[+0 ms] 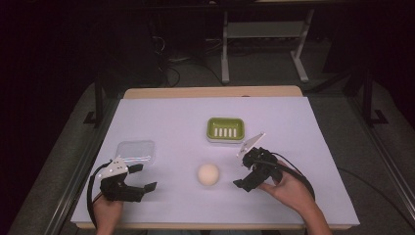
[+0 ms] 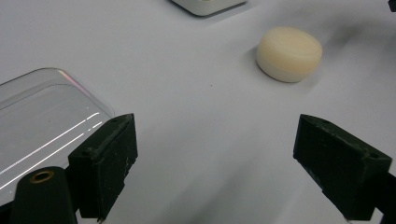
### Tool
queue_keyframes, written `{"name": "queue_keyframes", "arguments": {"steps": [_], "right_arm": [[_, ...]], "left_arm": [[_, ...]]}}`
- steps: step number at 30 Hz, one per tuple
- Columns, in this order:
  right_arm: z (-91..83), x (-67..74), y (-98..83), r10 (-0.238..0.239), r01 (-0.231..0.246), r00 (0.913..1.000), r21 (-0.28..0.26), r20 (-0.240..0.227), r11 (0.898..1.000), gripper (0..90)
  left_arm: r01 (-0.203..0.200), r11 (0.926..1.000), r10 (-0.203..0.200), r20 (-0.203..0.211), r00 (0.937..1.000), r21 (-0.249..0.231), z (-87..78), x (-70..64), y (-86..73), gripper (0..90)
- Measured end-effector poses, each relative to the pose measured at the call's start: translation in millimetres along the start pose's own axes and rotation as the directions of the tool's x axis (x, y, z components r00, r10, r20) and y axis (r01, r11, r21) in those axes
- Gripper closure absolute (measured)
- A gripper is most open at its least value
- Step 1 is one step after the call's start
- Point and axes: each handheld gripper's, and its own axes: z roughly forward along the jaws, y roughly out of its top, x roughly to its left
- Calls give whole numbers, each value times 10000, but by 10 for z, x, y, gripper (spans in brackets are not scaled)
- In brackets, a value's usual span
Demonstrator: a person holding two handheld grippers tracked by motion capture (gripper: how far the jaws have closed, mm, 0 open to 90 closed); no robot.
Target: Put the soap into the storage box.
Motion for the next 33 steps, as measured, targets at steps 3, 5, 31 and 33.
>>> {"name": "queue_keyframes", "arguments": {"steps": [3,5,31,33], "right_arm": [[23,9,56,-84,85,9999,55,-63,9999,154],[39,23,100,-185,186,9998,103,-71,9998,154],[308,79,600,-867,917,9942,801,-644,9926,145],[338,80,649,-913,974,9933,878,-714,9914,144]], "left_arm": [[-39,10000,39,6,10000,0,0,4,2,131],[-23,10000,23,9,10000,-59,-1,6,1,131],[80,10000,-80,27,10000,-34,9,-4,5,131],[36,10000,-36,18,10000,-40,7,-1,8,131]]}}
